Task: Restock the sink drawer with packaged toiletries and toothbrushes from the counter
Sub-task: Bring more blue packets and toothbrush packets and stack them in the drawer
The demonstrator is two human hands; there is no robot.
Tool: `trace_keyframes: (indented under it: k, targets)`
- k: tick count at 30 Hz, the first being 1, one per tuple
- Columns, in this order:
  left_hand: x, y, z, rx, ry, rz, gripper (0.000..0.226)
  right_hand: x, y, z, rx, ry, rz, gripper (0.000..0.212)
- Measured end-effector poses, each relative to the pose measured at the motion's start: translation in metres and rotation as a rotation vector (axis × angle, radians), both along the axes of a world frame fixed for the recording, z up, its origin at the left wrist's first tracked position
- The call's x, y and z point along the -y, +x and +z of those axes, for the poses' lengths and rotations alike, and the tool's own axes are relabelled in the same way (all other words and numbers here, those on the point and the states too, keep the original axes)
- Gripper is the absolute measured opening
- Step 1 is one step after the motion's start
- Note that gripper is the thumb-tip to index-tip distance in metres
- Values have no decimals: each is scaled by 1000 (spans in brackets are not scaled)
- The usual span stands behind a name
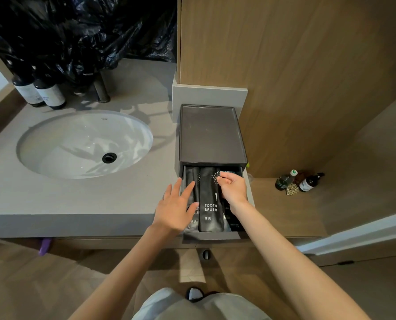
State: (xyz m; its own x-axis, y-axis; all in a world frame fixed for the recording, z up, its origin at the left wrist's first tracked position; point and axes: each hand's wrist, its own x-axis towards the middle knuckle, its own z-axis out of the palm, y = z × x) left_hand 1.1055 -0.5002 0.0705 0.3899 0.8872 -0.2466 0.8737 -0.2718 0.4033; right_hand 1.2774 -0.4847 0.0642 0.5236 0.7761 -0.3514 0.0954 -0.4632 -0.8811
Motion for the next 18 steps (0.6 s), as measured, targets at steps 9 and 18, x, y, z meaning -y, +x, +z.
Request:
trace_keyframes:
  k: [9, 18]
  targets:
    - [-3, 7, -7, 33, 20, -25, 60, 15, 9, 10, 114, 51, 259, 49]
    - [-10, 10, -10, 70, 57, 4, 56, 50, 15, 18, 536, -18, 905, 97]
